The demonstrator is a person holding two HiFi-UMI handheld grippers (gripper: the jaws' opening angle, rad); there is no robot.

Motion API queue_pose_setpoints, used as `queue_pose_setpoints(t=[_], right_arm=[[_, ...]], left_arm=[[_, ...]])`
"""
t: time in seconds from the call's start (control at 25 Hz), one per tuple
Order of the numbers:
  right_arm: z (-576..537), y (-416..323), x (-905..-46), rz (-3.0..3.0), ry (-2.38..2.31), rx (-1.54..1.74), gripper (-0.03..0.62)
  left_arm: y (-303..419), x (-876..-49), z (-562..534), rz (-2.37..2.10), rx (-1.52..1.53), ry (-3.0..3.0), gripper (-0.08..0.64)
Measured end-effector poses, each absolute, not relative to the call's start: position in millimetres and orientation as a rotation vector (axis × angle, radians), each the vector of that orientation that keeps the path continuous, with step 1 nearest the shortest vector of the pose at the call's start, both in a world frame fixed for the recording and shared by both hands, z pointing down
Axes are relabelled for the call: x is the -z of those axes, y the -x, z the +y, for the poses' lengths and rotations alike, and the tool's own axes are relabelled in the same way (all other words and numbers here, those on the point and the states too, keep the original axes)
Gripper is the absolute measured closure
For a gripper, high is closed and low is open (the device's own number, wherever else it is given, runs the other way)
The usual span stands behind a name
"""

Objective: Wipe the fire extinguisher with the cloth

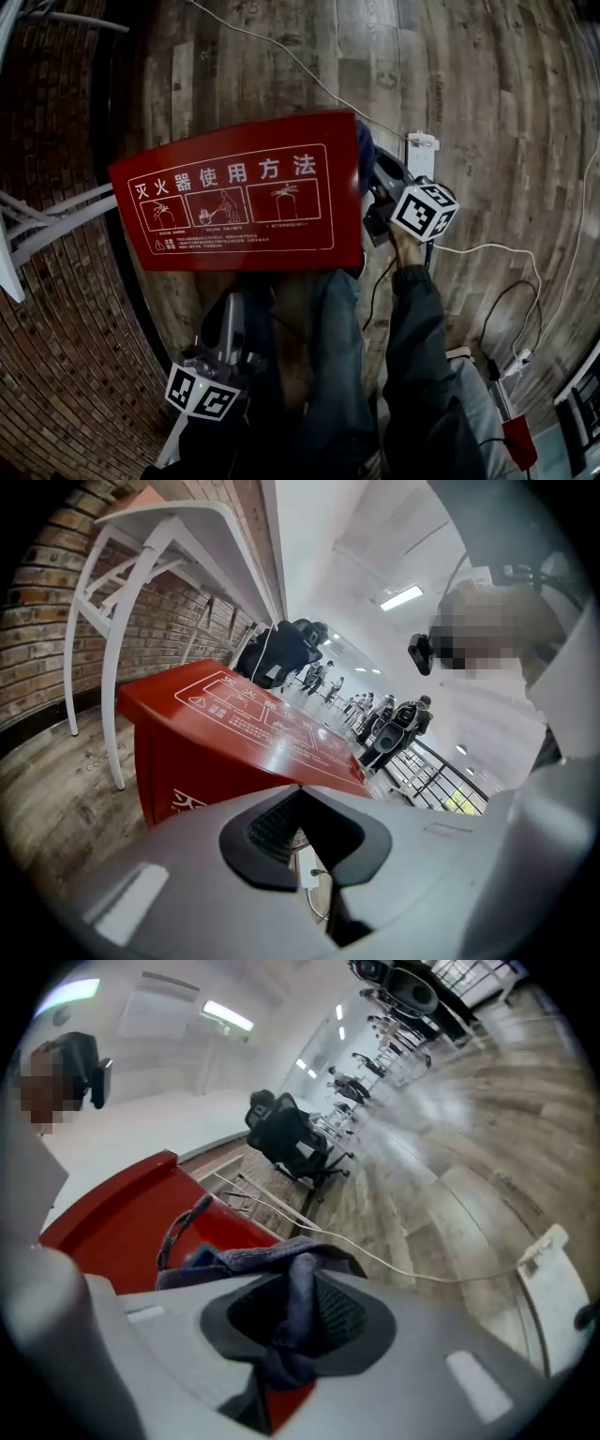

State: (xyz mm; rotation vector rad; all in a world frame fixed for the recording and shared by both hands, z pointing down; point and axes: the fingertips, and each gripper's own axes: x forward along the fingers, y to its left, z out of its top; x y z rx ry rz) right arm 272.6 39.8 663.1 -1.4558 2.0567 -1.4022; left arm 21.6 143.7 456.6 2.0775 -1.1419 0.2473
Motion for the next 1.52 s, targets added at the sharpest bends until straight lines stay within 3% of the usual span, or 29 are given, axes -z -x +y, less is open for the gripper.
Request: queue_pose_setpoints(t=[0.32,0.4,0.64,0.92,1.28,1.52], right_arm=[[107,-254,-805,1.688,1.528,2.087,0.502],[102,-259,-812,1.580,1.503,2.104,0.502],[53,-259,-678,1.924,1.303,1.673,0.502],[109,-250,-569,2.088,1.086,1.508,0.502],[95,-250,-407,2.508,1.888,0.767,0.502],[21,-164,-417,3.043,1.940,0.664,0.502]], left_arm=[[-32,-461,143,-1.171,-0.257,-2.076,0.563],[-32,-455,141,-1.187,-0.254,-2.084,0.563],[-38,-432,139,-1.158,-0.237,-2.102,0.563],[-51,-427,125,-1.046,-0.146,-2.127,0.563],[22,-404,78,-1.057,-0.132,-2.148,0.563],[58,-398,56,-1.061,-0.088,-2.135,0.563]])
